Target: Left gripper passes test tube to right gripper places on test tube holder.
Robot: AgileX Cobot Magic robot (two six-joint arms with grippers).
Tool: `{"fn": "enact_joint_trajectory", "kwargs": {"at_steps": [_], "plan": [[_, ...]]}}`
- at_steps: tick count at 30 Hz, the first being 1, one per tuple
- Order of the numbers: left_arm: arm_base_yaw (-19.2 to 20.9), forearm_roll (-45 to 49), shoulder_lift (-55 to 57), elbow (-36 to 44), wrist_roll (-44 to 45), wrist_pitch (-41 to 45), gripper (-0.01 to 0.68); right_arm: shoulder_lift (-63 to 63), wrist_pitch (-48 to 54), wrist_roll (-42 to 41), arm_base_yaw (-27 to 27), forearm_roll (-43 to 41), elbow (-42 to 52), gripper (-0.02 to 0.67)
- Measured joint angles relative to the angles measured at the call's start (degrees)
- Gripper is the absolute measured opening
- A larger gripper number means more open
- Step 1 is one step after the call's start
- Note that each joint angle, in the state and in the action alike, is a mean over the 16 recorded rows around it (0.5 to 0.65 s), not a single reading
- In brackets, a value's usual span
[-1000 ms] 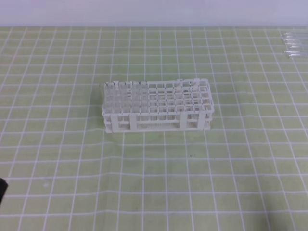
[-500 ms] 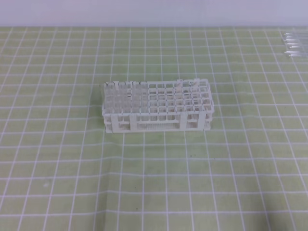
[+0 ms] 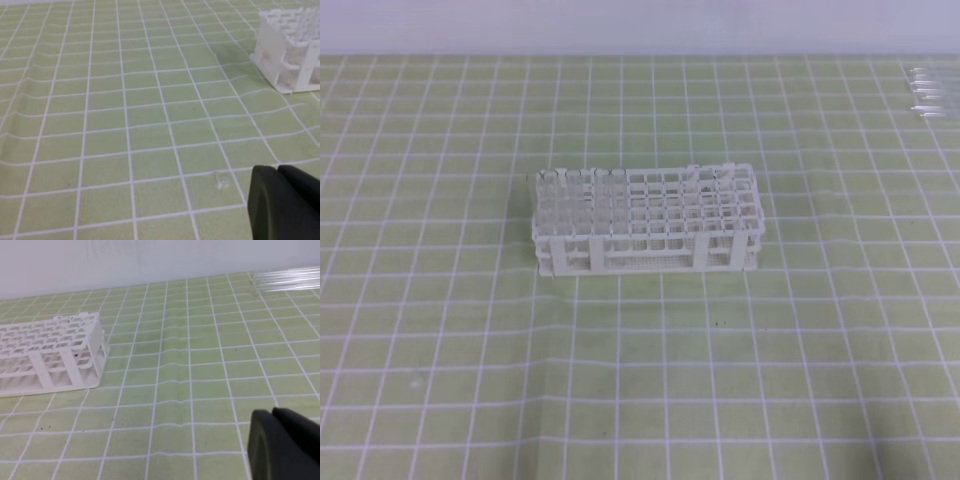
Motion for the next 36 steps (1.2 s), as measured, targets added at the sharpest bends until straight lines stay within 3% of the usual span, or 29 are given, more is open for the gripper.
{"fn": "enact_joint_trajectory", "kwargs": {"at_steps": [36], "plan": [[0.00, -0.98, 0.11, 0.04, 0.14, -0.43, -0.002, 0.01, 0.00, -0.11, 0.00, -0.05, 0.00, -0.015]]}}
